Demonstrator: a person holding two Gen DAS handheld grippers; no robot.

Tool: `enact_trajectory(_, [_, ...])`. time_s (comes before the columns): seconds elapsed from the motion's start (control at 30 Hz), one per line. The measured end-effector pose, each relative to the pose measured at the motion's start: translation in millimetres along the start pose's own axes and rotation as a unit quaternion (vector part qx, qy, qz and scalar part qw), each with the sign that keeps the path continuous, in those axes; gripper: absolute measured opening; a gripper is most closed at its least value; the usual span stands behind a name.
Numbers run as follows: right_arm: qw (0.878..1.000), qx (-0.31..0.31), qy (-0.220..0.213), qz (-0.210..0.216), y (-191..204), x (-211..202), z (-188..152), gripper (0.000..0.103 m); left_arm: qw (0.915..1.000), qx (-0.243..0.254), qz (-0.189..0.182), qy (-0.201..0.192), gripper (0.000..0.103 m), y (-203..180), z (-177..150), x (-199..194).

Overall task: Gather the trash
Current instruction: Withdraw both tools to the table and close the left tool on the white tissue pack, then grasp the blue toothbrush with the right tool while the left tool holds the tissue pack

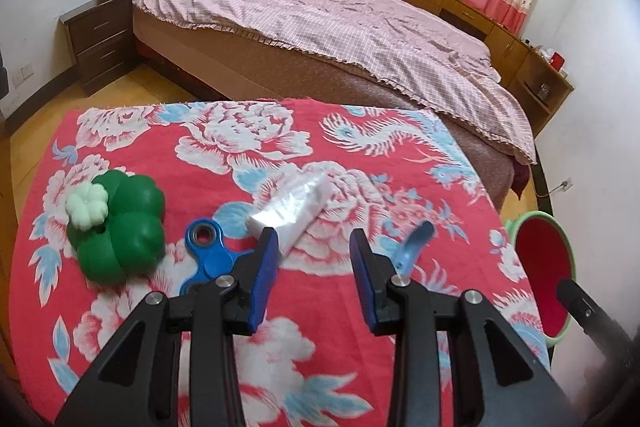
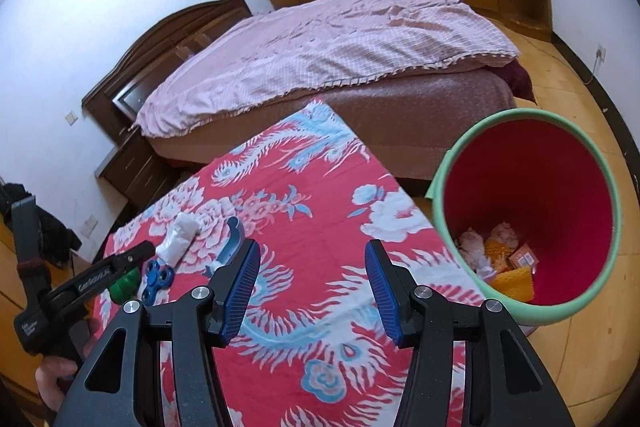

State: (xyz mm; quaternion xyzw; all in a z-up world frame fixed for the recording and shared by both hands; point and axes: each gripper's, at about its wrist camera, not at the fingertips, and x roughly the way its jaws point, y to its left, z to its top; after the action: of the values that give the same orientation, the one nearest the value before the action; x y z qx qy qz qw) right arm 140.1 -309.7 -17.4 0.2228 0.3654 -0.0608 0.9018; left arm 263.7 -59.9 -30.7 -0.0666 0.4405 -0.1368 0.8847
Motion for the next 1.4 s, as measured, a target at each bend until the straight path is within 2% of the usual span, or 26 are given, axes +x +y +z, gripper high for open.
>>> enact_trajectory(0.13, [1.0, 0.001, 0.009, -0.002, 1, 14, 3, 0.056, 0.9999, -0.001, 0.011, 0.004, 0.041, 6, 9, 17])
enact_trajectory(0.3, [1.0, 0.004, 0.018, -0.003, 2, 31, 7, 0.056, 0.9994, 0.02, 0.025, 0.015, 0.041, 5, 17, 36])
enact_trajectory(0.6, [0.999, 0.004, 0.038, -0.001, 5, 51, 7, 0.056, 0.9988, 0.03, 0.02, 0.033, 0.041, 5, 18, 56])
enact_trajectory(0.73, [0.999, 0.004, 0.042, 0.0, 5, 55, 6, 0.056, 0.9991, 0.028, 0.02, 0.026, 0.041, 4, 17, 55])
enact_trajectory(0.83, [0.999, 0.005, 0.044, 0.001, 6, 56, 5, 0.056, 0.9987, 0.033, 0.029, 0.026, 0.03, 1, 15, 55])
enact_trajectory(0.97, [0.999, 0.003, 0.043, 0.002, 7, 54, 4, 0.056, 0.9977, 0.045, 0.043, 0.028, 0.03, -6, 15, 56])
enact_trajectory(1.13, [0.999, 0.003, 0.037, 0.002, 8, 46, 3, 0.056, 0.9989, 0.023, 0.024, 0.032, 0.028, -4, 14, 54])
enact_trajectory(1.4, [0.999, -0.002, 0.032, 0.008, 13, 36, 0, 0.056, 0.9997, -0.025, -0.001, -0.009, 0.027, 3, 3, 11])
